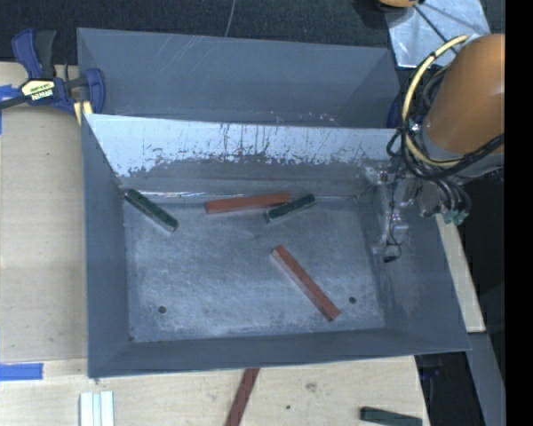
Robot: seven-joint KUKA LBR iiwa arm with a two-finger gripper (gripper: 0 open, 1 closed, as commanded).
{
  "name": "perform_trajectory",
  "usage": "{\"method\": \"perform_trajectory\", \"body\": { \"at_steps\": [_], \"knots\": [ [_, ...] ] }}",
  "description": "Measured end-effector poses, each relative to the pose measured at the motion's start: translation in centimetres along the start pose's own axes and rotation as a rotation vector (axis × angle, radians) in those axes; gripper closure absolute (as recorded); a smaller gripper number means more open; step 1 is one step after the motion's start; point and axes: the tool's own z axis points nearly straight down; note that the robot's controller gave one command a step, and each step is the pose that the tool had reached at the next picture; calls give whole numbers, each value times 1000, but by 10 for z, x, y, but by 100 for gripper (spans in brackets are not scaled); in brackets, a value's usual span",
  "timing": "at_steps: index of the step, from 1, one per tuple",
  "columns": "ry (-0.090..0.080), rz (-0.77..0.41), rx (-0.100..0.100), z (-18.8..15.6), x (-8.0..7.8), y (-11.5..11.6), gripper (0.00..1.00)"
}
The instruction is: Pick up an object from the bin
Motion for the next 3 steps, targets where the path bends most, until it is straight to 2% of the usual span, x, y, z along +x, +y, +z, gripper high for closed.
{"method": "perform_trajectory", "body": {
  "at_steps": [1, 2, 3],
  "knots": [
    [-2, -299, 0, 25, 7, 22, 0],
    [-1, -116, 0, 51, 11, 31, 0],
    [0, 15, -1, 62, 32, 56, 0]
  ]
}}
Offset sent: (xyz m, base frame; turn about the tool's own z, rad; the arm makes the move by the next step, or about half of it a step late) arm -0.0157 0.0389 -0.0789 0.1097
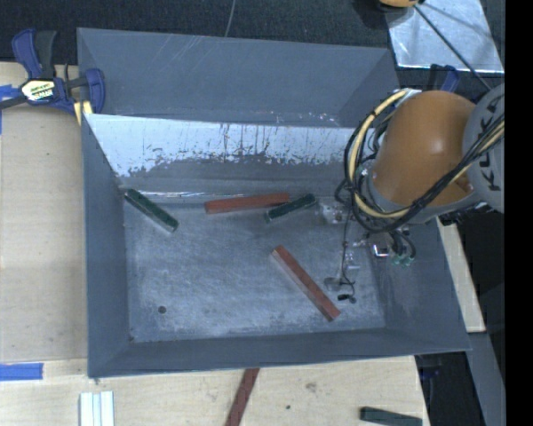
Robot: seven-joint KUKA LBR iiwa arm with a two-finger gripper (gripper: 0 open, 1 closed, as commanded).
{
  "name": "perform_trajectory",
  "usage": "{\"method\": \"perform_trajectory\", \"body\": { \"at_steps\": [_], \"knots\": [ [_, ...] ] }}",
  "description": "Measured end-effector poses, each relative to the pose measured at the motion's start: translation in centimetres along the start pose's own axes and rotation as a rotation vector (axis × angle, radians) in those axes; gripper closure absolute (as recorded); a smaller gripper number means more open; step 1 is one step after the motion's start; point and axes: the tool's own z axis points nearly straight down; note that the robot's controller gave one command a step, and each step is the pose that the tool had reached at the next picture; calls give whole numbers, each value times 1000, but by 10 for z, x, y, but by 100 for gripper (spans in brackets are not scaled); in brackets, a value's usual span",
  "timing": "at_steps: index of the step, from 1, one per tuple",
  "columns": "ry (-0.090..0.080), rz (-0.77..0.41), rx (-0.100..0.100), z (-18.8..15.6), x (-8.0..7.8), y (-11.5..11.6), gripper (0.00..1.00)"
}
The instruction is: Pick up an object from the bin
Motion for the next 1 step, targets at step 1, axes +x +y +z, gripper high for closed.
{"method": "perform_trajectory", "body": {
  "at_steps": [1],
  "knots": [
    [-1, -279, 0, 17, 12, -1, 0]
  ]
}}
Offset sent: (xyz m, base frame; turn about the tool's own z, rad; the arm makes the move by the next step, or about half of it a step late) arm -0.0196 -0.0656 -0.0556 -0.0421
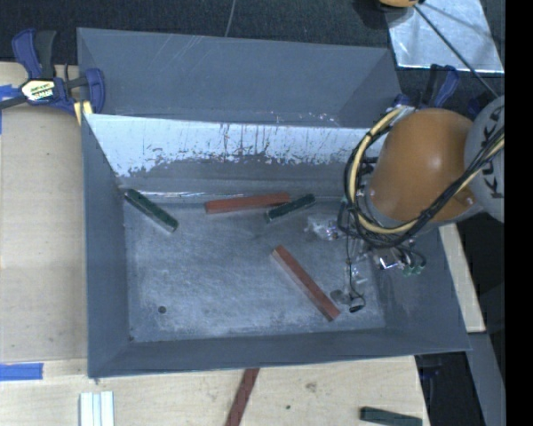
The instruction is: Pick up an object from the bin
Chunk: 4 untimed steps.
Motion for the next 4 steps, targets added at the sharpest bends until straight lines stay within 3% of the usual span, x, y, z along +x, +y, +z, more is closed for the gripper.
{"method": "perform_trajectory", "body": {
  "at_steps": [1, 2, 3, 4],
  "knots": [
    [0, 190, 0, 27, 17, -42, 0],
    [0, 122, 1, 60, 27, 0, 0],
    [2, 183, -1, 45, -20, 4, 0],
    [-5, 214, 1, 46, -43, -3, 0]
  ]
}}
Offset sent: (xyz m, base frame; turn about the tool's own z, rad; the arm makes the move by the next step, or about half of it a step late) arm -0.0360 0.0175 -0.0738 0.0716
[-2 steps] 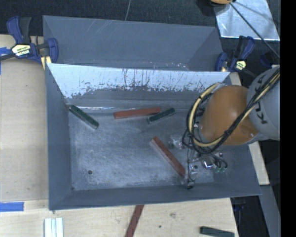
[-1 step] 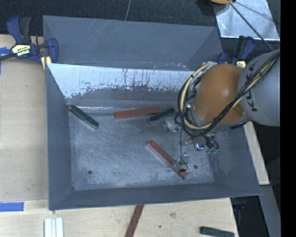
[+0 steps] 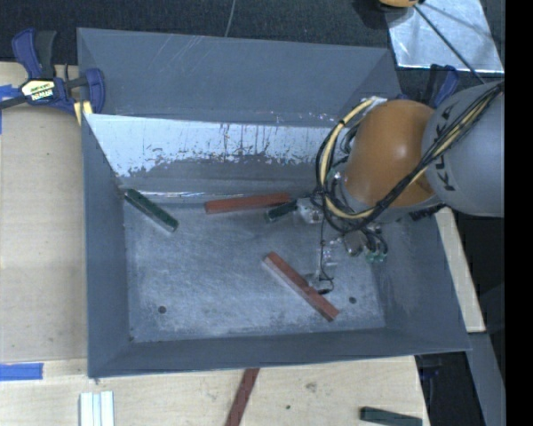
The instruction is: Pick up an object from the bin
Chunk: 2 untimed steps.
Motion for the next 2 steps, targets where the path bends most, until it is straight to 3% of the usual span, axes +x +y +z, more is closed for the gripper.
{"method": "perform_trajectory", "body": {
  "at_steps": [1, 2],
  "knots": [
    [4, -14, 0, 17, 34, 22, 0],
    [6, 409, 0, 26, 47, 25, 100]
  ]
}}
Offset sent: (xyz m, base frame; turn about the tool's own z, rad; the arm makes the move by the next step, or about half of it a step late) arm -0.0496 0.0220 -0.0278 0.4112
